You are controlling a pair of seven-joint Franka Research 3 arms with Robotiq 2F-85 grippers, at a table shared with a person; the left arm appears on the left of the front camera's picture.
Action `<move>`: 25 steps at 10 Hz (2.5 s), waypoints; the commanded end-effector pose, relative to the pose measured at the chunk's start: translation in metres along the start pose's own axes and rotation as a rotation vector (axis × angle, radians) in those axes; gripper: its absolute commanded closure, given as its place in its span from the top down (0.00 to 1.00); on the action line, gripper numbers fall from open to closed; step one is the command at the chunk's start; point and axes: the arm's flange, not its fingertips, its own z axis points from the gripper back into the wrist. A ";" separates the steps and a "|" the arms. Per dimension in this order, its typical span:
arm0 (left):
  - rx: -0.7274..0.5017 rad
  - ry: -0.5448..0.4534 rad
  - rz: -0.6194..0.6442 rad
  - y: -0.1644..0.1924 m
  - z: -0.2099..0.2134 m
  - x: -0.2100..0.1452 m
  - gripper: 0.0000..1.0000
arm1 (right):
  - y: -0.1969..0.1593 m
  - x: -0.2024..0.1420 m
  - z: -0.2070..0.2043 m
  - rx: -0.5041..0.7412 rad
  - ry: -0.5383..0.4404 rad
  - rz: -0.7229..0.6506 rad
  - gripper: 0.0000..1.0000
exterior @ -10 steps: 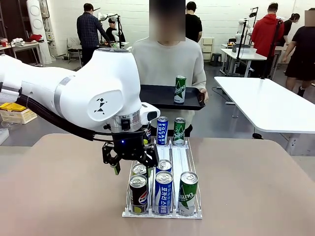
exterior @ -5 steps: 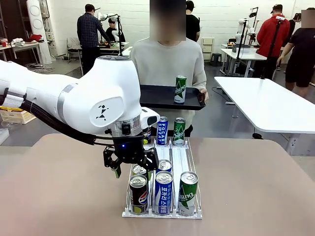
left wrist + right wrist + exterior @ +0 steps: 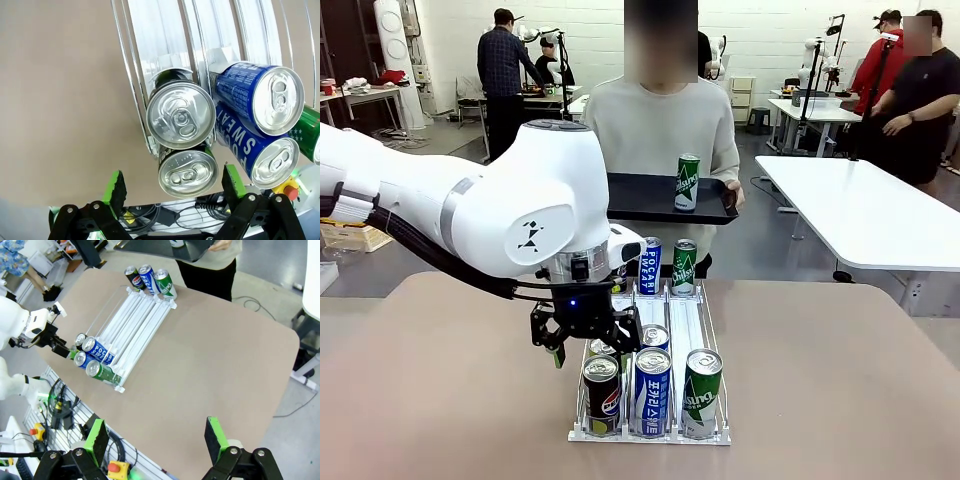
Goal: Retrieve and hand over the desired beverage to the person.
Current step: Pick up another can of the same type that the person held from the Automatic Can Dispenser.
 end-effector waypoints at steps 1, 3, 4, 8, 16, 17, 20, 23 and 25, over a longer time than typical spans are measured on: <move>0.033 -0.001 0.009 -0.010 -0.006 -0.003 1.00 | -0.001 0.001 -0.002 0.016 -0.010 0.006 1.00; 0.040 0.006 0.011 -0.010 -0.009 -0.005 1.00 | -0.001 0.001 -0.002 0.016 -0.010 0.006 1.00; 0.042 0.005 0.012 -0.009 -0.009 -0.005 1.00 | -0.001 0.001 -0.002 0.016 -0.010 0.006 1.00; 0.041 0.010 0.027 -0.006 -0.011 -0.001 1.00 | -0.001 0.001 -0.002 0.016 -0.010 0.006 1.00; 0.046 -0.031 0.085 -0.001 -0.012 0.008 1.00 | -0.001 0.001 -0.002 0.016 -0.010 0.006 1.00; 0.040 -0.031 0.087 -0.002 -0.013 0.009 1.00 | -0.001 0.001 -0.002 0.016 -0.010 0.006 1.00; 0.026 -0.009 0.094 -0.003 -0.019 0.011 1.00 | -0.001 0.001 -0.002 0.016 -0.010 0.006 1.00; 0.034 0.009 0.109 -0.005 -0.025 0.010 1.00 | -0.001 0.001 -0.002 0.016 -0.010 0.006 1.00; 0.021 0.008 0.108 -0.001 -0.025 0.009 1.00 | -0.001 0.001 -0.002 0.016 -0.010 0.006 1.00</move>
